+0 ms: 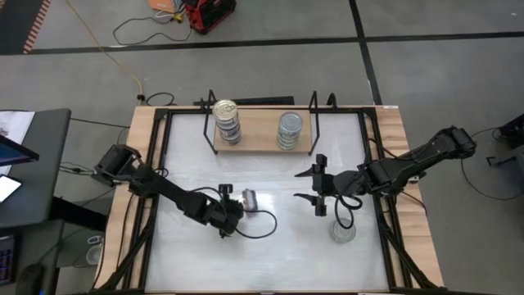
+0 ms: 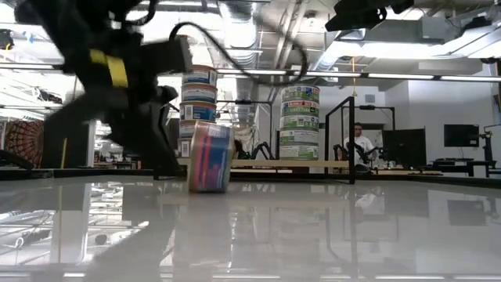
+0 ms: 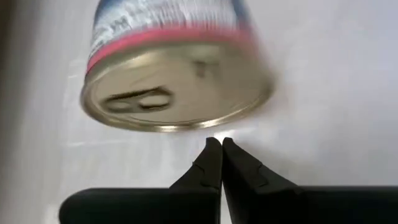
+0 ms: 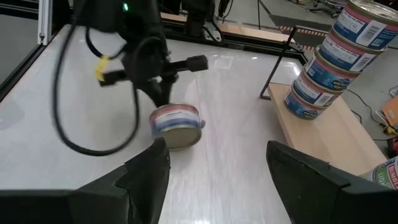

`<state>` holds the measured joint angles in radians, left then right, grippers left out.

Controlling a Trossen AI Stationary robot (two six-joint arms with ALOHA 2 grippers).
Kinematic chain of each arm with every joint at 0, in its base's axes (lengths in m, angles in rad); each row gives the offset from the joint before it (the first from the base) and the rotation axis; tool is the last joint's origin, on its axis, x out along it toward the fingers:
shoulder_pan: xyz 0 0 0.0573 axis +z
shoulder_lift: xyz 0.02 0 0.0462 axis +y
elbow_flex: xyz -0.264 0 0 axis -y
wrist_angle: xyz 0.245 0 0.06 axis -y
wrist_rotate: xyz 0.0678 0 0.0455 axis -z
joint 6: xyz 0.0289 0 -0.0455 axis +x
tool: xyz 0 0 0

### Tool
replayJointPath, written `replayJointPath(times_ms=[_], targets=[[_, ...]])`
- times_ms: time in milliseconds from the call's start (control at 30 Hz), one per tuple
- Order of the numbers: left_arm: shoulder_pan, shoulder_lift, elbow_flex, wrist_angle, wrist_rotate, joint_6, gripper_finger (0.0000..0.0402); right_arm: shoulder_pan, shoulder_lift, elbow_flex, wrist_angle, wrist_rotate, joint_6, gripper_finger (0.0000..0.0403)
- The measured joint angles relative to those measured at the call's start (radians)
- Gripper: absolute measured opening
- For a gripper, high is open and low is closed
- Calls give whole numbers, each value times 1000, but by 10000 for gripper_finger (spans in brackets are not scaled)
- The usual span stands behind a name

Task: Stack canned seafood by type on shelf
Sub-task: Stack the blue pink tuna can on top of the blue pink tuna can on the shelf

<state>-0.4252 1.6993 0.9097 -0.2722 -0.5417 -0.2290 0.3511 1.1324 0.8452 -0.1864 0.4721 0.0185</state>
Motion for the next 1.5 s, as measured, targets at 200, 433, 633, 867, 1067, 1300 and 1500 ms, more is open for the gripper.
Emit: replayJointPath(times_ms=[200,433,633,867,1067,1300,1500], targets=[[-9,-11,138,-123,176,-19,1,0,0,0,-5,0,0,292],[-26,-14,245,-189,214,-328,72,0,0,0,-8,0,14,292],[-67,-12,246,-192,235,-618,172,3,0,0,-10,0,24,292],[-183,-12,246,-225,-27,-650,248,-2,0,0,-23,0,24,292],[-183,-12,246,-273,-136,-615,258,-7,0,0,-15,0,34,292],[-154,-12,246,-279,-177,-286,258,-7,0,0,-14,0,34,292],[-153,-12,246,-269,-211,195,258,-7,0,0,-25,0,34,292]])
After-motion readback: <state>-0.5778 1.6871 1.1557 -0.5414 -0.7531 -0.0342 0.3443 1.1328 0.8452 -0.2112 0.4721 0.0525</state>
